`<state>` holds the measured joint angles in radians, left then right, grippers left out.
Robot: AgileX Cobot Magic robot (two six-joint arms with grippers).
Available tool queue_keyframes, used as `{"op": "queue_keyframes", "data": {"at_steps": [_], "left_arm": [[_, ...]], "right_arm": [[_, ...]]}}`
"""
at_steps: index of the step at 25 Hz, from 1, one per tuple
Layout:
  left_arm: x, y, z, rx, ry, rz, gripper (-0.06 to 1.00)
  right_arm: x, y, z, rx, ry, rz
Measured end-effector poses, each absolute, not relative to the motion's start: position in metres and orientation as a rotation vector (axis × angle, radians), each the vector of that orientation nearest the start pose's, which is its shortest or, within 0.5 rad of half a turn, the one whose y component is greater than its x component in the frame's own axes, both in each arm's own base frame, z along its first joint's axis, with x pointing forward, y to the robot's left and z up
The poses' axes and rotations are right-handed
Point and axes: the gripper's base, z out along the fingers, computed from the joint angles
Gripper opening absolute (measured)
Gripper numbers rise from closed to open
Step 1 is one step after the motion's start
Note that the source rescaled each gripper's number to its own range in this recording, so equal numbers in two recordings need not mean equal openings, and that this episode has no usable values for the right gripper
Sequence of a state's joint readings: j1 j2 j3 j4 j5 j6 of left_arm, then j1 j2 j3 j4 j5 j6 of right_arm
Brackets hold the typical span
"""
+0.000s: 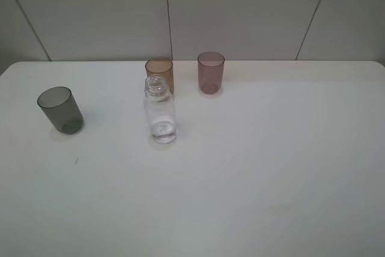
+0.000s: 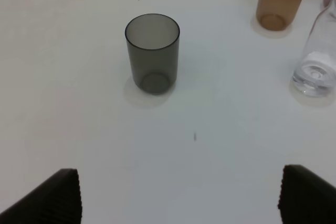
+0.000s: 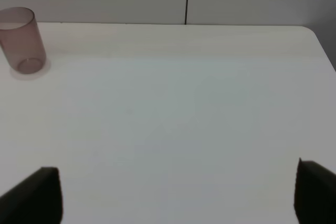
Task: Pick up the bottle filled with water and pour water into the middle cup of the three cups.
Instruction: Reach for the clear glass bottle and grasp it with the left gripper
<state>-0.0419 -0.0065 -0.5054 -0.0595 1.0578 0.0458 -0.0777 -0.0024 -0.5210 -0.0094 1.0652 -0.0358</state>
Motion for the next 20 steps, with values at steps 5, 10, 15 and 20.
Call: {"op": "queue_keyframes", "data": {"at_steps": [5, 10, 15, 20], "left_arm": [[-0.007, -0.004, 0.279, 0.092, 2.027, -0.069, 1.00], [-0.007, -0.004, 0.279, 0.091, 2.027, -0.069, 1.00], [-0.006, -0.004, 0.282, 0.090, 2.018, -0.069, 1.00], [0.018, -0.008, 0.309, 0.074, 1.910, -0.120, 1.00]], "right_arm": [[-0.008, 0.000, 0.283, 0.043, 2.026, -0.083], [-0.008, 0.000, 0.283, 0.043, 2.026, -0.083], [-0.008, 0.000, 0.283, 0.043, 2.026, -0.083], [-0.008, 0.000, 0.283, 0.043, 2.026, -0.083]]}}
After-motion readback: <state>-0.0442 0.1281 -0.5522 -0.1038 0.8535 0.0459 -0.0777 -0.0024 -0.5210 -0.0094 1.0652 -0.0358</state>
